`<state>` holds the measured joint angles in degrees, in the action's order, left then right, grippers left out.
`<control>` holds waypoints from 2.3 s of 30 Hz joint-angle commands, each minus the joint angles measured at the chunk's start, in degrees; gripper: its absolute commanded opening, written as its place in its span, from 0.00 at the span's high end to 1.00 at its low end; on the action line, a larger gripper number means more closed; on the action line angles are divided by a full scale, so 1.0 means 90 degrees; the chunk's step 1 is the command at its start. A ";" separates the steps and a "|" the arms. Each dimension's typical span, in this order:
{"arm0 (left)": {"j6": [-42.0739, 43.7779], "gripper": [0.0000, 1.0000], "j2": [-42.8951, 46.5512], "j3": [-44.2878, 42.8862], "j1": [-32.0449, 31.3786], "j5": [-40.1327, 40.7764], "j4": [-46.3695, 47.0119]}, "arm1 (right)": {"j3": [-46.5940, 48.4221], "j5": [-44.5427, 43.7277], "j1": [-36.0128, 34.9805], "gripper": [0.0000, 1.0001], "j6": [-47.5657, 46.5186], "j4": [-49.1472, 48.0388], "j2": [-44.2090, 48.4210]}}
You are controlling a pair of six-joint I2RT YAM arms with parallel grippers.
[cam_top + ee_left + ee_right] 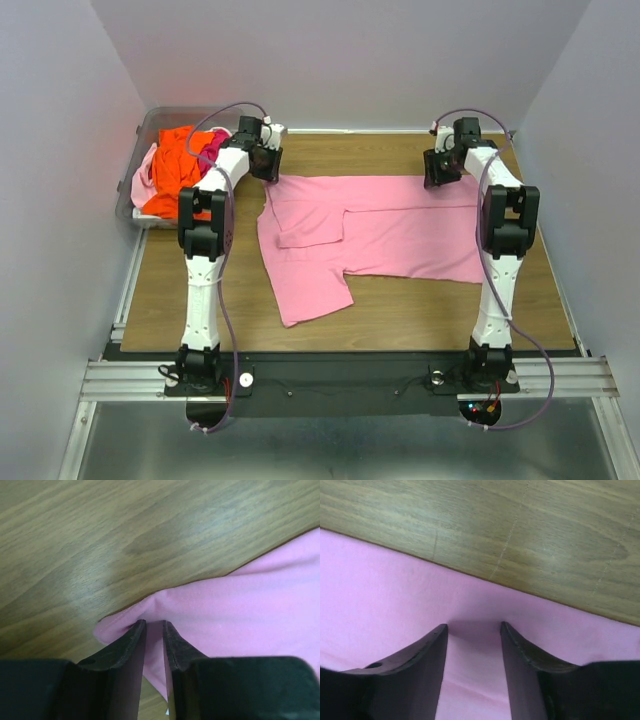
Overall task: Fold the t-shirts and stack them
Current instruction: Fold the tshirt
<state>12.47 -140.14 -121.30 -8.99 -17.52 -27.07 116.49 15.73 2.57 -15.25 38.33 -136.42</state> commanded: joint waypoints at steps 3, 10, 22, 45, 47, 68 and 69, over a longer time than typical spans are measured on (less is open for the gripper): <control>0.0206 0.52 0.1193 -0.0030 0.0091 -0.0562 -0.0196 | -0.0285 0.0527 0.0008 0.29 -0.0376 -0.0118 0.1239; 0.0743 0.49 0.3079 0.1932 0.0052 -0.1071 -0.0264 | -0.2452 0.0158 0.0017 0.16 -0.1411 0.0194 0.3495; 0.1388 0.56 0.4535 0.5144 -0.0524 -0.1306 -0.0040 | -0.5071 -0.0390 0.0134 0.38 -0.2026 0.0781 0.4465; 0.3477 0.49 0.6752 0.7324 -0.2066 -0.1130 -0.1572 | -0.6653 -0.0839 0.0476 0.41 -0.3588 0.0644 0.5802; 0.3439 0.48 0.6752 0.7441 -0.2320 -0.1139 -0.1582 | -0.6809 -0.0917 0.0476 0.41 -0.3715 0.0644 0.5841; 0.3380 0.48 0.6616 0.7706 -0.3121 -0.1081 -0.1484 | -0.7913 -0.1659 0.0681 0.45 -0.4819 -0.0264 0.5646; 0.3370 0.48 0.6625 0.7744 -0.3199 -0.1052 -0.1465 | -0.8030 -0.1688 0.0691 0.45 -0.4878 -0.0400 0.5646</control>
<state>41.74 -80.68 -52.77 -36.16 -26.74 -39.51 46.41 2.24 7.92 -56.55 38.54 -85.25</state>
